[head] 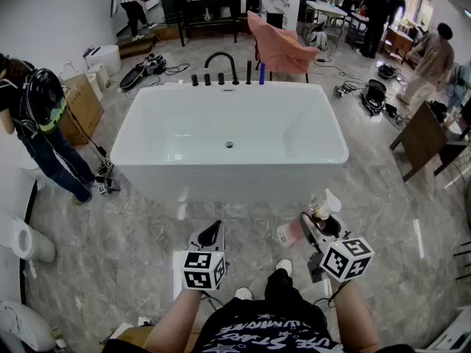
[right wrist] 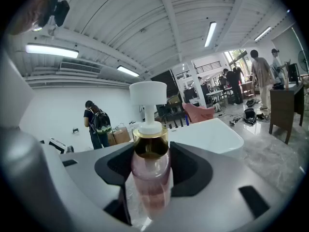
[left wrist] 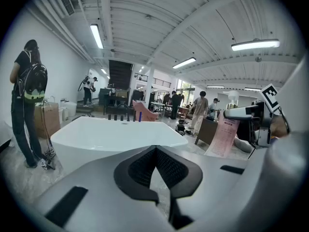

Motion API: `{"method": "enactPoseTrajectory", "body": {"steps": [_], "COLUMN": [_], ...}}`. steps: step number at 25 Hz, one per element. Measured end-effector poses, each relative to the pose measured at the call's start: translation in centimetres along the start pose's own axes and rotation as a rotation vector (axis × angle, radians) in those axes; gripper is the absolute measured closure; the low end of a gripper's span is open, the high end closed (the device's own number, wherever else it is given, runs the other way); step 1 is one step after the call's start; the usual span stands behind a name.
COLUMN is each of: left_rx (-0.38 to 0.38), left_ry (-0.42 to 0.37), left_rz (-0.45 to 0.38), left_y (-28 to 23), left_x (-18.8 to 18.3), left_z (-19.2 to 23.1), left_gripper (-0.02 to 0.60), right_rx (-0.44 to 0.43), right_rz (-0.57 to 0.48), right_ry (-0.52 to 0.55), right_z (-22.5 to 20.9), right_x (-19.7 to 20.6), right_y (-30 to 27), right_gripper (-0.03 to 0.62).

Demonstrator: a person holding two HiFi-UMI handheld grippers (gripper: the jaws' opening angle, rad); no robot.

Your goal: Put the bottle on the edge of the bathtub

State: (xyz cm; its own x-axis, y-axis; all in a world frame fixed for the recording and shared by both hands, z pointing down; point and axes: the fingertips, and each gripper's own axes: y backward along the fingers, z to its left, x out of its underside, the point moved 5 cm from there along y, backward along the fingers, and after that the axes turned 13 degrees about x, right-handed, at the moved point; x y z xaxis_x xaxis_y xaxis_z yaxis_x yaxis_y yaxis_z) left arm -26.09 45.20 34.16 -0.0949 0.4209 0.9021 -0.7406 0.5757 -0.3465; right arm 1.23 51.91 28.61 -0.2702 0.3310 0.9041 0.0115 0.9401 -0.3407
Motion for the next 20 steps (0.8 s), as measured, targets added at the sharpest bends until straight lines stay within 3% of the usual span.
{"method": "enactPoseTrajectory", "body": {"steps": [20], "left_rx": [0.004], "left_ry": [0.015], "left_rz": [0.002], "left_y": [0.43], "left_x": [0.80], "left_z": [0.69], "left_gripper": [0.566], "right_rx": [0.001], "right_rz": [-0.019], "right_ry": [0.001], "right_z": [0.67], "right_x": [0.31], "right_y": [-0.14], "right_gripper": [0.373]}}
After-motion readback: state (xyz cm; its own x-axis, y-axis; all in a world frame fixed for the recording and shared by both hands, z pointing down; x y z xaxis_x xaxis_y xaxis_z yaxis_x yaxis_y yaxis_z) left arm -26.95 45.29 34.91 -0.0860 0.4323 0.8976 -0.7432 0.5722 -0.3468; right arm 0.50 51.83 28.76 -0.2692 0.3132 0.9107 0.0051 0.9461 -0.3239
